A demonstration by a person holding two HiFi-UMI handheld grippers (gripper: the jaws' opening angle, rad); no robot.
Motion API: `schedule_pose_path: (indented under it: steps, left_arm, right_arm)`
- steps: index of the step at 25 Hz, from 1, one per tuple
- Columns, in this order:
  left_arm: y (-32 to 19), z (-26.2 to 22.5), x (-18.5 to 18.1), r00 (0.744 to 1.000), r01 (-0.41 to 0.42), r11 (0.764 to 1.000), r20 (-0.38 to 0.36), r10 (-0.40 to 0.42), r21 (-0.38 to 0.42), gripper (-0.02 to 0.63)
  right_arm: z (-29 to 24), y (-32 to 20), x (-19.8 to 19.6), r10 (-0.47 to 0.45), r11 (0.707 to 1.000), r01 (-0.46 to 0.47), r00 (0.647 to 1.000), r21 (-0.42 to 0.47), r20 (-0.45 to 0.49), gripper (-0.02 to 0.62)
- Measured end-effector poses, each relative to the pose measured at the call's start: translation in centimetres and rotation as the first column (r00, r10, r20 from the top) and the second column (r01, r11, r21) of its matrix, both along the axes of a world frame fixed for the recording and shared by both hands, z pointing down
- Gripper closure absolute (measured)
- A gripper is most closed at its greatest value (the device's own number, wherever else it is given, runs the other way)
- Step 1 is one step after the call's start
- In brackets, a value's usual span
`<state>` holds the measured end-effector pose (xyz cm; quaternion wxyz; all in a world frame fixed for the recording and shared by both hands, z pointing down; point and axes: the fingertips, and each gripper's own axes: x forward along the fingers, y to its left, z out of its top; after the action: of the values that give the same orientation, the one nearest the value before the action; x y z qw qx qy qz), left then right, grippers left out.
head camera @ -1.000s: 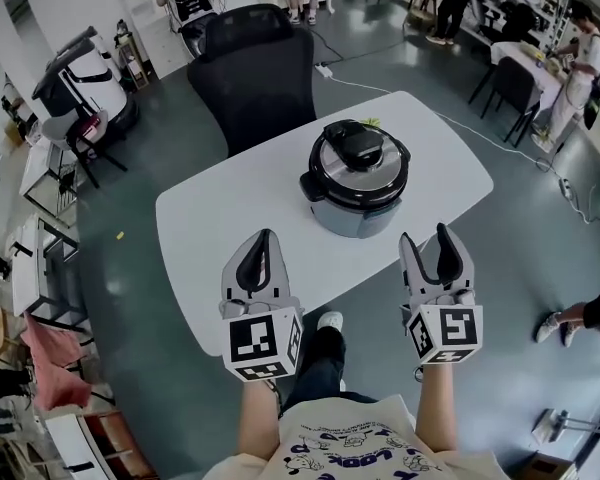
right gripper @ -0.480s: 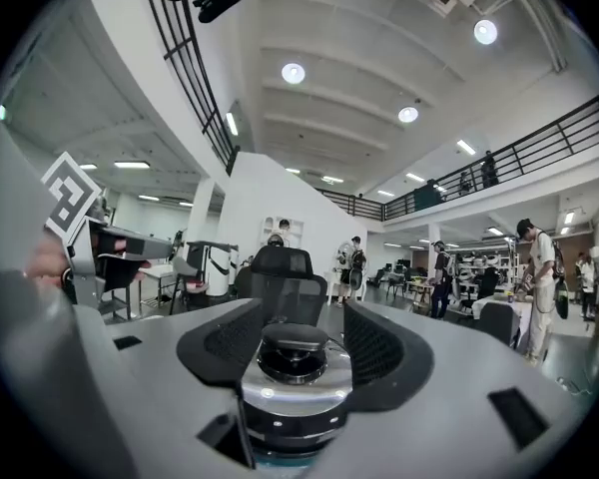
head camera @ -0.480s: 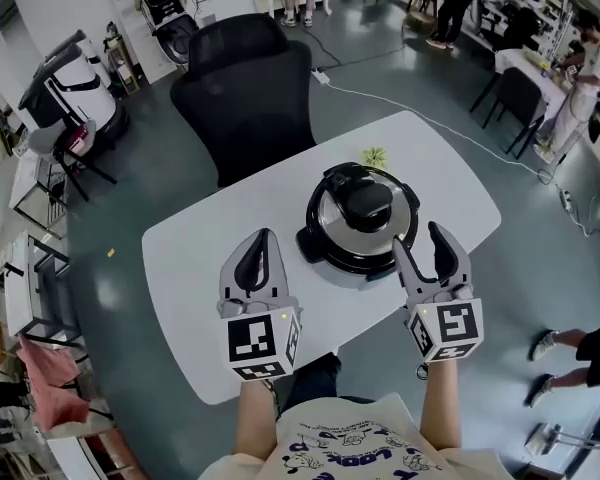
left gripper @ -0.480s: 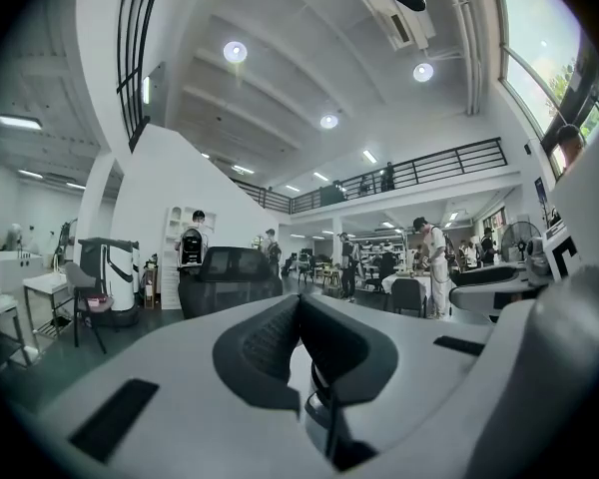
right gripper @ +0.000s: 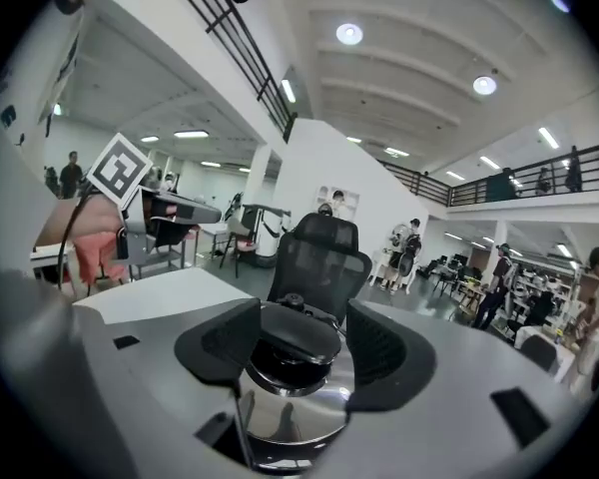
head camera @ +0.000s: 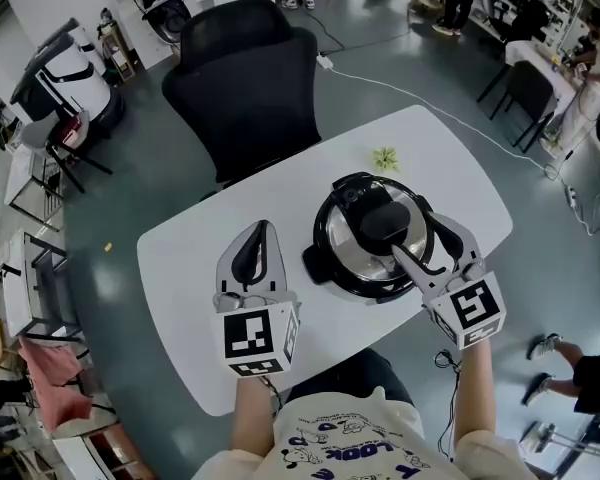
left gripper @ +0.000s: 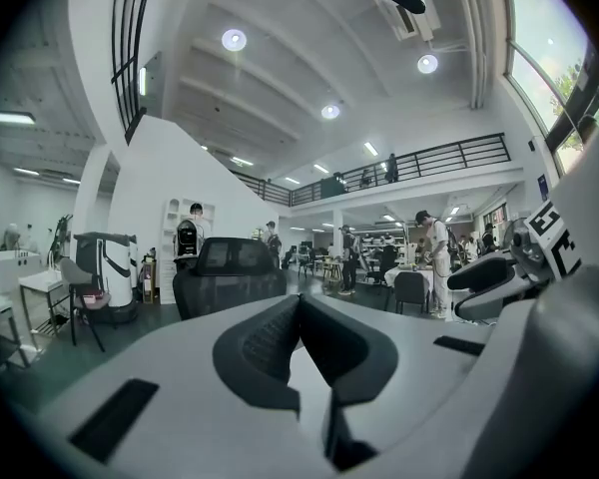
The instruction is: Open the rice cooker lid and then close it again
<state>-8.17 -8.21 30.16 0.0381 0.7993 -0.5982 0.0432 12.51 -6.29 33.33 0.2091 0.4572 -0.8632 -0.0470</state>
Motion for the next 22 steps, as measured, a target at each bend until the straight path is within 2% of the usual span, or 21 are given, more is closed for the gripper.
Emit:
schedule_pose_path:
  steps: [3, 5, 9, 12, 16, 22]
  left_arm:
    - [-0.8, 1.1, -0.2, 1.0, 0.004, 1.0, 0.004, -0.004, -0.017, 0.592]
    - [-1.3, 1.6, -0.3, 1.0, 0.009, 1.0, 0.006, -0.009, -0.029, 0.592]
    - [-2.5, 1.7, -0.4, 0.999, 0.037, 0.998, 0.014, -0.036, -0.047, 0.592]
    - [-3.1, 2.0, -0.4, 0.998, 0.063, 0.996, 0.015, -0.062, -0.058, 0.592]
    - [-3.3, 2.4, -0.5, 0.996, 0.09, 0.993, 0.016, -0.09, -0.076, 0.592]
    - [-3.8, 3.4, -0.5, 0.992, 0.123, 0.987, 0.022, -0.121, -0.101, 0.592]
  right_arm:
    - [1.0, -1.1, -0.2, -0.089, 0.995, 0.086, 0.994, -0.045, -0.068, 0.305]
    - [1.4, -1.7, -0.9, -0.177, 0.982, 0.168, 0.978, -0.085, -0.108, 0.285]
    - [1.8, -2.9, -1.7, -0.353, 0.93, 0.315, 0.909, -0.188, -0.222, 0.273]
    - [2.4, -3.4, -2.1, -0.485, 0.869, 0.418, 0.825, -0.264, -0.29, 0.273]
    - [4.2, -3.3, -2.1, -0.634, 0.77, 0.505, 0.671, -0.389, -0.384, 0.272]
    - [6.4, -3.7, -2.4, -0.758, 0.652, 0.562, 0.479, -0.509, -0.443, 0.27]
